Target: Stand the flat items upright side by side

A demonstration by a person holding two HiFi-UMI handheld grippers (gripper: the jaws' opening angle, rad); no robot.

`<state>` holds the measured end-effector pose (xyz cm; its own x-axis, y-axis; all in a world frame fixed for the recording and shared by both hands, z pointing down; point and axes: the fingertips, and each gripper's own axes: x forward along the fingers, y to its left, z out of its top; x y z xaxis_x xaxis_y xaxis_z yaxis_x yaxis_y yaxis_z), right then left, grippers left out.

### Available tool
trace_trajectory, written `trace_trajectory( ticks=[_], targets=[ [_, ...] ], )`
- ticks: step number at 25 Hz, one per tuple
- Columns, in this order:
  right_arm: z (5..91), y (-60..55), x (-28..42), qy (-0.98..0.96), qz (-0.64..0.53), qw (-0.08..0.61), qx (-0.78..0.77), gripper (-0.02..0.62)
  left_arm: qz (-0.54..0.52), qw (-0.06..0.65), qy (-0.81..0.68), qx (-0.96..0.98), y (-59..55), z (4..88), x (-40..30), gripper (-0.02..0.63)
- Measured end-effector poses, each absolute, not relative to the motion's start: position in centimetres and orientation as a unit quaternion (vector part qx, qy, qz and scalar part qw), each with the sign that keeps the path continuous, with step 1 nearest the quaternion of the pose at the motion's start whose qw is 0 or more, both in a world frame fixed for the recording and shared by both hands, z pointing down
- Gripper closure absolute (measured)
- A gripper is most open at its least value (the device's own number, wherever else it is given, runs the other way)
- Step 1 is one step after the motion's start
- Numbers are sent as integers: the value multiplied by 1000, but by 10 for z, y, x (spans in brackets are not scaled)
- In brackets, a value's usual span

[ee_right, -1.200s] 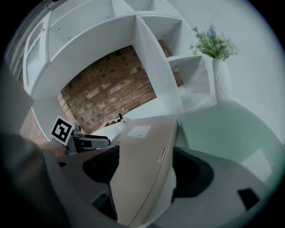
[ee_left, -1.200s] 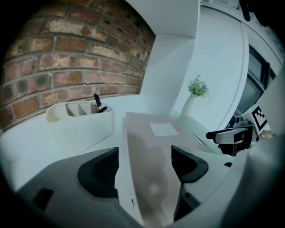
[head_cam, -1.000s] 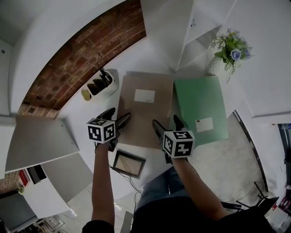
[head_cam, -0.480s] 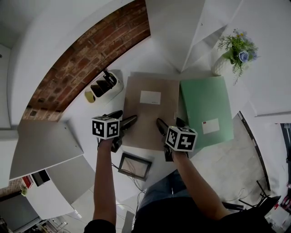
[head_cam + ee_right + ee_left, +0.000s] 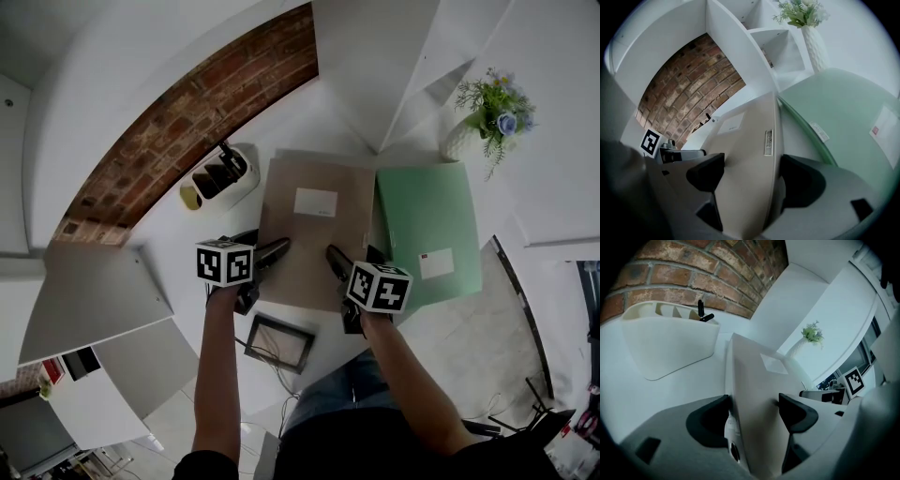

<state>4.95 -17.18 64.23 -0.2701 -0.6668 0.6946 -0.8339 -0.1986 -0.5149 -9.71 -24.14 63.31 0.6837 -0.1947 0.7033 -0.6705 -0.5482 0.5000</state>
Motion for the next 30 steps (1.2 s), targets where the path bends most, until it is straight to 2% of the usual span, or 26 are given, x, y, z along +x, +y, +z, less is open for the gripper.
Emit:
trace_trajectory(
  ticks=[6, 10, 19, 30],
  targets=[
    [635, -162, 43, -625, 502, 71, 594, 228, 296, 354, -278, 842, -237, 616, -97, 272],
    [614, -160, 45, -645, 464, 66, 604, 229, 277, 335, -290, 853, -233, 596, -96, 272],
    [535, -169, 50, -734, 294, 59, 610, 227, 159, 262, -342, 888, -224, 528, -99, 272],
    [487, -164, 44, -819, 96, 30, 566, 227, 88, 139, -417, 894, -195, 483, -109, 272]
  ],
)
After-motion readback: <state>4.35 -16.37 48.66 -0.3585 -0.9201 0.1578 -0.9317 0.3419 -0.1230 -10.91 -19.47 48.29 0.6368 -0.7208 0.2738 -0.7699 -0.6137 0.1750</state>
